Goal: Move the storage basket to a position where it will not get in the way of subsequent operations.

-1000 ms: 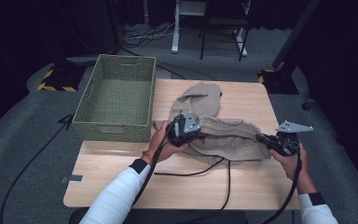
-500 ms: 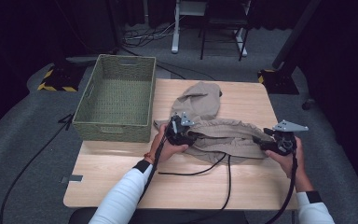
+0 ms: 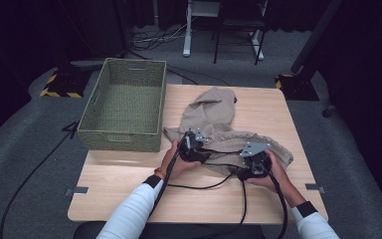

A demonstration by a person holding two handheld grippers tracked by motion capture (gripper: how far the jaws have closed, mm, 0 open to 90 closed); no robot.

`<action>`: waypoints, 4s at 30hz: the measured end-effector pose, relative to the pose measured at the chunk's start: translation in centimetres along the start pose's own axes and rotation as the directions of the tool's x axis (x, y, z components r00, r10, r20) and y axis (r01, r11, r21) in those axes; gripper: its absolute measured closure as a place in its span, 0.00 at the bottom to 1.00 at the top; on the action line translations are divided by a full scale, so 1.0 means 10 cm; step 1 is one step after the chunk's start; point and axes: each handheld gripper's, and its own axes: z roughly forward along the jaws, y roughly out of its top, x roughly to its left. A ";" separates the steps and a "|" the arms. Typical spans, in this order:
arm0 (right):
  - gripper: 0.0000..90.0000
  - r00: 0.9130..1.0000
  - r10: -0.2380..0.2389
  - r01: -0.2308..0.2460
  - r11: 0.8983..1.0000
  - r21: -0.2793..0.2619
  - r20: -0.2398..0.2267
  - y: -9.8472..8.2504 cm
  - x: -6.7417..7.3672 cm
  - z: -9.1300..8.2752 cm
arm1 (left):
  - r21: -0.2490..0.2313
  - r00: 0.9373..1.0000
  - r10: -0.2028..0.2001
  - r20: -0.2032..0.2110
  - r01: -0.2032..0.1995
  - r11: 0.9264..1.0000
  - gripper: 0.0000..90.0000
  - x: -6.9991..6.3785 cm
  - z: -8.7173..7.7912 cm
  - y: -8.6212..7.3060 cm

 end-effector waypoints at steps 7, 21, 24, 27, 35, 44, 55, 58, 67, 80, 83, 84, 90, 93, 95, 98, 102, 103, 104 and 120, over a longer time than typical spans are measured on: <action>0.62 0.990 0.078 -0.075 0.997 0.034 -0.116 -0.15 -0.15 0.16 | -0.022 0.999 0.007 0.044 -0.006 1.000 0.49 -0.15 -0.07 -0.16; 0.89 0.966 -0.092 0.097 0.995 0.008 -0.240 -0.49 0.15 -0.38 | -0.070 0.973 0.227 0.042 -0.224 0.972 0.30 -0.67 -0.96 -0.44; 0.89 0.969 -0.085 0.084 0.996 -0.016 -0.233 -0.53 0.12 -0.48 | -0.148 0.987 0.151 0.061 -0.140 0.979 0.29 -0.51 -1.11 -0.51; 0.90 0.973 -0.089 0.090 0.996 -0.007 -0.212 -0.54 0.13 -0.51 | -0.184 0.990 0.135 0.050 -0.124 0.975 0.28 -0.41 -1.19 -0.52; 0.49 0.990 -0.042 0.038 0.999 -0.033 -0.135 -0.57 0.05 -0.55 | -0.072 0.991 0.134 -0.029 -0.136 0.988 0.29 -0.27 -0.93 -0.54; 0.23 0.980 -0.167 0.151 0.979 -0.139 -0.110 -0.30 0.45 -0.62 | 0.030 0.986 0.151 -0.070 -0.149 0.988 0.31 -0.13 -0.54 -0.46; 0.27 0.982 -0.187 0.186 0.982 -0.023 -0.030 -0.01 0.42 -0.23 | 0.047 0.993 0.076 0.094 -0.081 0.996 0.39 -0.05 -0.46 -0.51; 0.60 0.979 -0.198 0.199 0.980 0.008 -0.045 0.01 0.36 -0.14 | 0.063 0.986 0.114 0.119 -0.123 0.990 0.39 -0.05 -0.49 -0.52; 0.94 0.992 -0.123 0.126 0.989 -0.079 0.040 0.13 0.11 -0.38 | 0.096 0.954 0.212 0.211 -0.236 0.967 0.39 -0.14 -0.64 -0.63; 0.94 0.969 0.134 -0.098 0.980 -0.173 0.206 0.49 -0.59 -0.40 | 0.067 0.902 0.338 0.268 -0.367 0.928 0.40 -0.44 -0.78 -0.80; 0.94 0.960 0.141 -0.113 0.985 -0.128 0.240 0.50 -0.68 -0.21 | 0.060 0.904 0.350 0.246 -0.374 0.925 0.40 -0.51 -0.77 -0.80; 0.94 0.957 0.141 -0.115 0.987 -0.115 0.255 0.50 -0.71 -0.15 | 0.061 0.910 0.343 0.234 -0.366 0.929 0.40 -0.53 -0.77 -0.80; 0.46 0.919 0.221 -0.204 0.975 -0.087 0.325 0.45 -0.79 0.06 | 0.038 0.935 0.327 0.135 -0.334 0.942 0.36 -0.59 -0.78 -0.81; 0.39 0.939 0.217 -0.180 0.971 -0.158 0.265 0.40 -0.70 -0.09 | 0.020 0.956 0.277 0.095 -0.280 0.960 0.31 -0.52 -0.81 -0.80; 0.38 0.955 0.204 -0.151 0.959 -0.240 0.214 0.33 -0.55 -0.33 | -0.010 0.967 0.243 0.074 -0.243 0.970 0.29 -0.43 -0.86 -0.80; 0.40 0.973 0.186 -0.140 0.948 -0.287 0.140 0.18 -0.37 -0.62 | -0.007 0.967 0.252 0.036 -0.252 0.968 0.27 -0.34 -0.88 -0.83; 0.41 0.989 0.138 -0.123 0.970 -0.212 0.057 -0.13 -0.03 -0.72 | 0.000 0.976 0.214 0.025 -0.214 0.977 0.26 -0.21 -0.79 -0.86; 0.40 0.992 0.121 -0.114 0.978 -0.173 0.033 -0.22 0.06 -0.69 | -0.002 0.977 0.213 0.028 -0.213 0.977 0.26 -0.19 -0.78 -0.86; 0.40 0.993 0.115 -0.113 0.983 -0.142 0.006 -0.30 0.15 -0.65 | 0.000 0.976 0.217 0.020 -0.218 0.976 0.26 -0.18 -0.76 -0.86; 0.68 0.988 0.082 -0.080 0.997 0.020 -0.134 -0.56 0.39 -0.29 | -0.035 0.937 0.312 0.157 -0.310 0.950 0.95 -0.37 -0.67 -0.80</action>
